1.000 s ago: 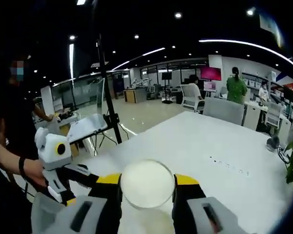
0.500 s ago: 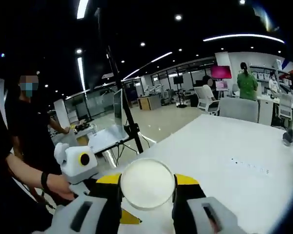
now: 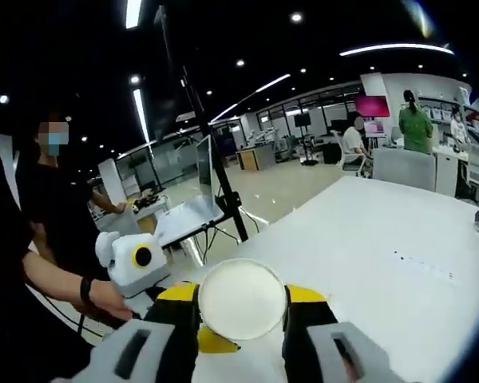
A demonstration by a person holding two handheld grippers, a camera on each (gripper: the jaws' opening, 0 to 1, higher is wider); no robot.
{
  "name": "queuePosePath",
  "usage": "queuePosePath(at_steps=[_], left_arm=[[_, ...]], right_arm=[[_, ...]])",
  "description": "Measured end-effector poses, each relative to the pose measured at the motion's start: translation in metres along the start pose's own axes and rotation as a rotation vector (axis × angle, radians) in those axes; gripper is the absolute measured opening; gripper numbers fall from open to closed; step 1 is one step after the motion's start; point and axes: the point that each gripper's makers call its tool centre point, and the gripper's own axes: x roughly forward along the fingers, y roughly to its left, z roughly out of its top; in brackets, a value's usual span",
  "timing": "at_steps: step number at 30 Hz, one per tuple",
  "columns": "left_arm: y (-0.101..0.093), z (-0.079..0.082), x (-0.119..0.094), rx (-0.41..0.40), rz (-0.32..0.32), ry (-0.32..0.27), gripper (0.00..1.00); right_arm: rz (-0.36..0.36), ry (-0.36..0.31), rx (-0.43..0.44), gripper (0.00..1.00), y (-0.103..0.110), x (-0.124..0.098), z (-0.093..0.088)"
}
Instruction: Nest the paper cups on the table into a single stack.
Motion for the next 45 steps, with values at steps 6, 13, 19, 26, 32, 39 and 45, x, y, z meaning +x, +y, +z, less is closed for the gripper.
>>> queuePosePath(at_steps=[6,13,19,26,32,39,45], left_arm=[[-0.003,-0.012,-0.007,0.050,-0.023,0.072,0.00],[-0.010,-0.027,-0.019,0.185,-0.050,0.194,0.01],[-0.004,-0.025,-0.023,0.164,-0.024,0.184,0.04],[-0.002,-0.015,-0.027,0.132,-0.012,0.142,0.08],[-0.015,-0.013,-0.028,0.132,-0.048,0.144,0.08],[-0.026,-0.022,-0.030,0.135,-0.098,0.190,0.04],[-0.038,-0.027,-0.030,0.124,-0.126,0.209,0.00]], right_arm=[[0.014,0.062,-0.023,0.41,-0.004,0.000,-0.015],[0.031,0.112,-0.054,0.38,-0.002,0.004,-0.028],[0.046,0.125,-0.028,0.38,0.003,0.005,-0.032],[0.062,0.120,0.045,0.39,0.007,0.008,-0.040],[0.112,0.103,0.155,0.40,0.021,0.004,-0.049],[0.130,0.104,0.152,0.41,0.021,0.000,-0.057],[0.134,0.119,0.113,0.40,0.026,-0.006,-0.063]])
